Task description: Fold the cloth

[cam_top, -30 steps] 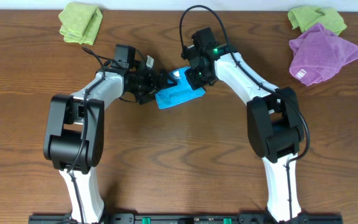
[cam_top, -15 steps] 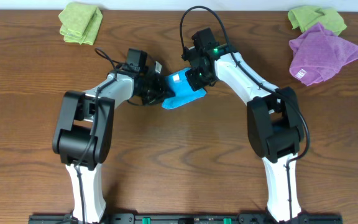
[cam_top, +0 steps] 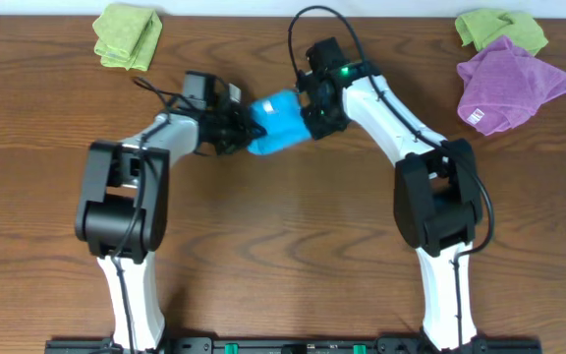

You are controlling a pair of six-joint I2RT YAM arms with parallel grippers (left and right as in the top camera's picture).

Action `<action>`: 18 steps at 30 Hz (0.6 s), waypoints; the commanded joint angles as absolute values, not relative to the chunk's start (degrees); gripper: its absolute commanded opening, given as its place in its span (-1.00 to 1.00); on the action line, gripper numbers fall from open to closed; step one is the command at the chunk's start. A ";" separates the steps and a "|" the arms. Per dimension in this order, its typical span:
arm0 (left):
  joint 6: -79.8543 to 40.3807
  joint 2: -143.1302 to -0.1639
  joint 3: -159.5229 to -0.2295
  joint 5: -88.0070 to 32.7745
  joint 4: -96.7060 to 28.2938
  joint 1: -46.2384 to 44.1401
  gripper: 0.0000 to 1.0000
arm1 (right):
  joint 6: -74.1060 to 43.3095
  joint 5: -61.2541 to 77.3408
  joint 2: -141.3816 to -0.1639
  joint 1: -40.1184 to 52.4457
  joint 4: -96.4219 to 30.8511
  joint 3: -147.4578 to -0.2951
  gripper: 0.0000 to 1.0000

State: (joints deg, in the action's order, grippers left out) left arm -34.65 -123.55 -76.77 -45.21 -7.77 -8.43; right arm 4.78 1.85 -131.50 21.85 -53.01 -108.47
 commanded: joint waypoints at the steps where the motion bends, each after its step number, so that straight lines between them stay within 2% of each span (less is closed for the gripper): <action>1: -36.27 -122.26 -83.20 -46.59 -7.25 -5.28 -0.89 | 4.58 0.21 -127.33 20.29 -53.71 -111.33 -0.97; 5: -36.27 -119.55 -90.96 -46.04 -7.18 -2.22 -0.89 | 4.58 0.23 -124.81 19.40 -54.52 -111.79 -0.98; 8: -37.67 -117.16 -96.73 -39.55 -7.20 0.60 -0.89 | 4.56 0.23 -123.28 19.18 -55.83 -111.79 -0.97; 11: -45.50 -115.74 -98.89 -28.12 -6.20 4.21 -0.89 | 4.49 0.32 -122.30 19.18 -57.60 -111.79 -0.98; 18: -57.58 -118.17 -98.85 -19.55 5.72 8.73 -0.89 | 3.18 0.89 -121.23 19.20 -59.29 -111.79 -0.97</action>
